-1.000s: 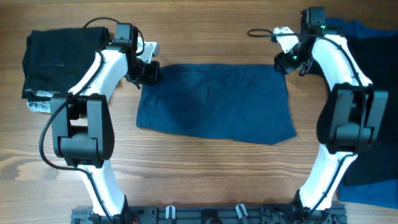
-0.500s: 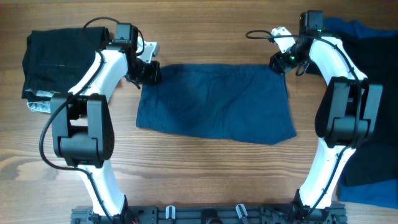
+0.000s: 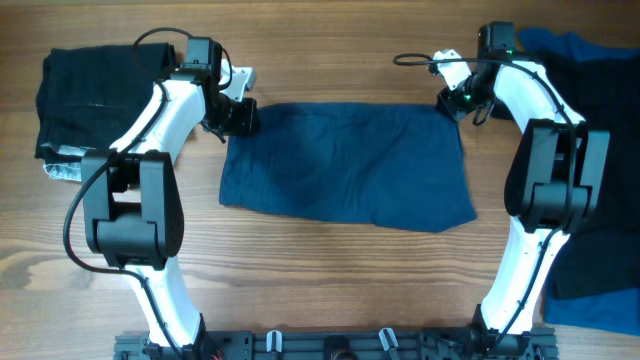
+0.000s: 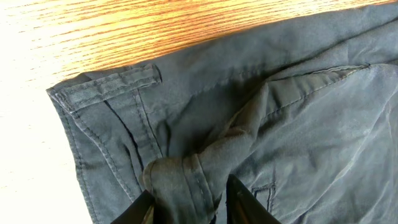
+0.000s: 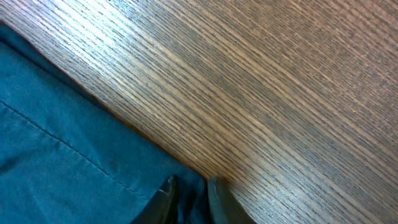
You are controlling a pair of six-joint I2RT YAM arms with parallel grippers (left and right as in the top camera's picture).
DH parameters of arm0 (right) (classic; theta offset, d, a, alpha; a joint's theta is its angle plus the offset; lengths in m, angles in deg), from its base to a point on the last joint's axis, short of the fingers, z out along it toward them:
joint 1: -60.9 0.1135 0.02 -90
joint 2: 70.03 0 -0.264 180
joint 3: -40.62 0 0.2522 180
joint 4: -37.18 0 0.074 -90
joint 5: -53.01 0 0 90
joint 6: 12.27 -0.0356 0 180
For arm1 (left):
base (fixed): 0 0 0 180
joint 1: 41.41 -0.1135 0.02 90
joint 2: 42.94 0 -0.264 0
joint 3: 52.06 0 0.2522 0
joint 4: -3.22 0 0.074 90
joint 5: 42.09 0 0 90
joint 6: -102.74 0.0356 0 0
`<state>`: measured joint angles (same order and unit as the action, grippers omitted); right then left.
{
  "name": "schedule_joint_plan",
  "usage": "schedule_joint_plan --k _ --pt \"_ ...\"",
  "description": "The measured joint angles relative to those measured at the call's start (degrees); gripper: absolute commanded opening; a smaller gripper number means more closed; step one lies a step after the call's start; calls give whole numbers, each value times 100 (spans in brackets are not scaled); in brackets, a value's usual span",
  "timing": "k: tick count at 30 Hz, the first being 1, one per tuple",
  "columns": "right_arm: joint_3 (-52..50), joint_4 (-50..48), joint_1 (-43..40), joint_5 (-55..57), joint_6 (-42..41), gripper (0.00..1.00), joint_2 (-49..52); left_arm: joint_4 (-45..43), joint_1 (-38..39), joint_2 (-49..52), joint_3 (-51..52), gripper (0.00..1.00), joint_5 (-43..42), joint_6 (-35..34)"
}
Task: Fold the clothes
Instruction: 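Grasp the right edge of the shorts with the right gripper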
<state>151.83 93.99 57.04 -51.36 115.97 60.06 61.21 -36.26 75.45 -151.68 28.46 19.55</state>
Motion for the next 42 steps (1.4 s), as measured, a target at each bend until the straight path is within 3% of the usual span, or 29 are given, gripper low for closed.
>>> schedule_joint_plan --k 2,4,5,12,22,28,29,30,36,42 --pt "0 2 0 -22 -50 4 0 -2 0 0 0 29 0 0" --pt "0 11 0 -20 -225 4 0 -2 0 0 0 15 0 4" --pt "0 17 0 -20 -365 4 -4 0 0 0 0 12 0 -4" --pt "-2 514 2 -109 -1145 4 -715 7 0 0 0 14 0 2" --pt "4 1537 131 -173 -1211 4 -892 15 0 -2 0 13 0 2" --pt "2 1615 136 -173 -1211 4 -892 15 0 -11 0 15 0 2" --pt "2 1615 136 -173 -1211 4 -892 15 0 -11 0 15 0 0" --pt "2 1613 136 -173 -1211 4 -892 15 0 -11 0 4 0 0" --pt "2 1637 136 -247 -1213 4 -892 15 0 -22 0 4 -22 2" --pt "2 2227 136 -627 -1276 4 -1272 201 0 -1067 13 4 -321 -46"
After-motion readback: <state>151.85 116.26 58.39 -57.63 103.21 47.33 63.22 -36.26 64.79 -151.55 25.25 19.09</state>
